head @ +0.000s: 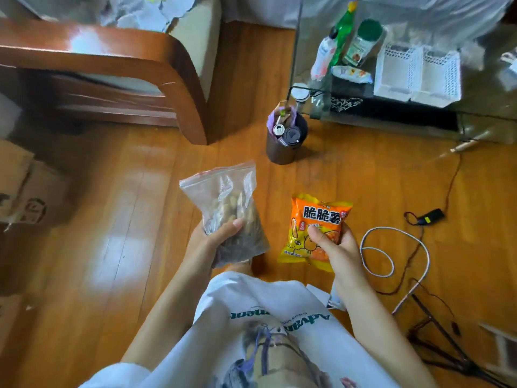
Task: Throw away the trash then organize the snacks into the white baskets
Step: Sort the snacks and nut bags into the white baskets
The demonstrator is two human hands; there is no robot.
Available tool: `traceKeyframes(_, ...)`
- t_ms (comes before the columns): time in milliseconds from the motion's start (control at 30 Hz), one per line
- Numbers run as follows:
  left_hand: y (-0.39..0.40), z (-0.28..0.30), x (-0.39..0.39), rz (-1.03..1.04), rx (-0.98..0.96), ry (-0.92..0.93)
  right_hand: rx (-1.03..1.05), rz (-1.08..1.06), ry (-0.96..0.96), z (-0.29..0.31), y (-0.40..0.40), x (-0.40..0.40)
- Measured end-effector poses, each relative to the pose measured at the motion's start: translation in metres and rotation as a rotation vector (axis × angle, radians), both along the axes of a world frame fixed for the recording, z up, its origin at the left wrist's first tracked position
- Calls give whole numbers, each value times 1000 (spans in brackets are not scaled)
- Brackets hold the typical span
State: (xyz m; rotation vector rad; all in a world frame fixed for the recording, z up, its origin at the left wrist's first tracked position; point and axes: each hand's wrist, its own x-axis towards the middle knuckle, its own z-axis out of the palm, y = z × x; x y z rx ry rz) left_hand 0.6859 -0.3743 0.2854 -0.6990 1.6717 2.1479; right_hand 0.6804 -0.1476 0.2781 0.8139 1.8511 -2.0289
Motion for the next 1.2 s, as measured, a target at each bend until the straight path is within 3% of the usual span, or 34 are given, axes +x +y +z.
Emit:
traceKeyframes(267, 32, 20, -146, -320, 0, 12, 6, -257, 45, 13, 25, -88)
traceKeyframes(533, 127, 11, -242, -535, 13, 2, 8, -455, 41, 2, 105, -141)
traceKeyframes(933, 343, 10, -358, -506, 39, -10, 39, -422, 83, 9, 316, -269)
traceKeyframes(1200, 417, 11, -419, -464, 3, -38, 57, -392, 71, 8, 404, -338)
